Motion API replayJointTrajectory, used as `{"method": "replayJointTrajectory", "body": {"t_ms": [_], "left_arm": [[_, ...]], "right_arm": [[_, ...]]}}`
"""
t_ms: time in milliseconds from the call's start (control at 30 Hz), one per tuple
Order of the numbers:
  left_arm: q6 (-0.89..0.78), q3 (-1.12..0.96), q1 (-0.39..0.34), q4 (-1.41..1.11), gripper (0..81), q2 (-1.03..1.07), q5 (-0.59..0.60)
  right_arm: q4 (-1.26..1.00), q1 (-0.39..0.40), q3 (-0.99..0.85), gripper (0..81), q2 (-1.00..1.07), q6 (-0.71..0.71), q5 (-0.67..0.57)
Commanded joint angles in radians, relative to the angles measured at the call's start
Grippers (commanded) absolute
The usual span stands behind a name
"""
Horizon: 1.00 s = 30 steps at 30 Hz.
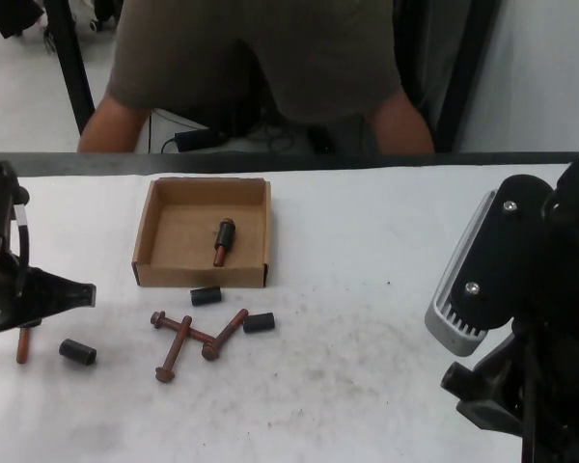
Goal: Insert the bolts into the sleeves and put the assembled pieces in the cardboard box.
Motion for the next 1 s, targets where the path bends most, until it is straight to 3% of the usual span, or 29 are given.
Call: {"method": "replayJointTrajectory", "body": {"t_ms": [0,467,967], "left_arm": [[0.007,-0.015,0.002,-0.034,24.8,0.018,-0.021],[0.033,-0.078,0.002,-0.032,24.8,0.138,-0.026],[0.039,-0.084,0.002,0.021,24.8,0.141,-0.071]], "right_arm": [[0.002,-0.002,-0.003,0.0,-0.009,0.008,0.008],[0.002,-0.007,-0.003,0.0,-0.009,0.008,0.008],[-0.006,-0.072,-0.003,0.0,-0.009,0.002,0.008]]}}
